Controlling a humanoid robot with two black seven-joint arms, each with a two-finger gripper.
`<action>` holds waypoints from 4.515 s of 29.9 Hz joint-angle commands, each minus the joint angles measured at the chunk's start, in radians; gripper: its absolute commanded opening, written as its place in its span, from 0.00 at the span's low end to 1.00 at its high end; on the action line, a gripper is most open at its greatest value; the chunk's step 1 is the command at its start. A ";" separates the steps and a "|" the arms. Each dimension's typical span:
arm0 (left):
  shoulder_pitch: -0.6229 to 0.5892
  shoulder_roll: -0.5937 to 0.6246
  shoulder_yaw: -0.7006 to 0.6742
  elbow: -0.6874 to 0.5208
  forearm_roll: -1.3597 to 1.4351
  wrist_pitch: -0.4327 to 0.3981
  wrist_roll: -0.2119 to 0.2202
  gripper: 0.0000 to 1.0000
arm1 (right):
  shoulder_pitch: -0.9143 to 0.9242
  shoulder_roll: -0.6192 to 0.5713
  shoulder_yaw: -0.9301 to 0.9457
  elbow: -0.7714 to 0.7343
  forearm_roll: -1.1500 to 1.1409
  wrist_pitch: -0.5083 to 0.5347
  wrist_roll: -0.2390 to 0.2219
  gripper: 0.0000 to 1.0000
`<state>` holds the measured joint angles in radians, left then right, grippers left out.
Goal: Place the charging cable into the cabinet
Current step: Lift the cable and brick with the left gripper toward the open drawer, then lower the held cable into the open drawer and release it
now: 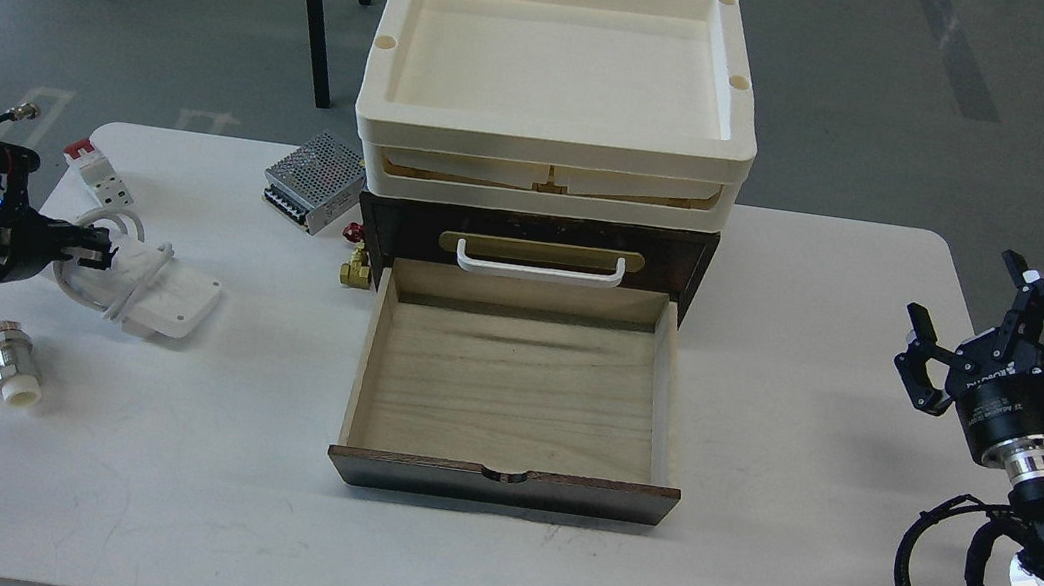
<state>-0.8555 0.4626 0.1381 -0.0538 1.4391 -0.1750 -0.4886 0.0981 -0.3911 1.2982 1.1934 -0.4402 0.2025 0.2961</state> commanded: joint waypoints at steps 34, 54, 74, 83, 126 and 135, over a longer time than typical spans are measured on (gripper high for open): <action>-0.668 0.269 -0.043 -0.167 -1.030 -0.314 0.000 0.04 | 0.000 0.000 0.000 0.000 0.000 -0.002 0.000 0.99; -0.754 0.305 -0.141 -1.379 -0.430 -0.314 0.000 0.06 | 0.000 0.000 0.001 0.000 0.000 -0.002 0.000 0.99; -0.314 0.048 -0.143 -1.256 -0.144 -0.225 0.000 0.06 | 0.000 0.000 0.001 0.000 0.000 -0.002 0.000 0.99; -0.197 -0.070 -0.135 -1.065 -0.144 -0.184 0.000 0.06 | 0.000 0.000 0.001 0.000 0.000 -0.002 0.000 0.99; -0.091 -0.211 -0.118 -0.712 -0.144 -0.135 0.000 0.56 | 0.000 0.000 0.003 0.000 0.000 -0.002 0.000 0.99; -0.109 -0.203 -0.075 -0.715 -0.143 -0.133 0.000 0.62 | 0.002 0.000 0.003 0.000 0.000 -0.002 0.000 0.99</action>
<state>-0.9549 0.2565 0.0478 -0.7701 1.2953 -0.3085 -0.4887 0.0982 -0.3911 1.2998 1.1934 -0.4402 0.2010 0.2961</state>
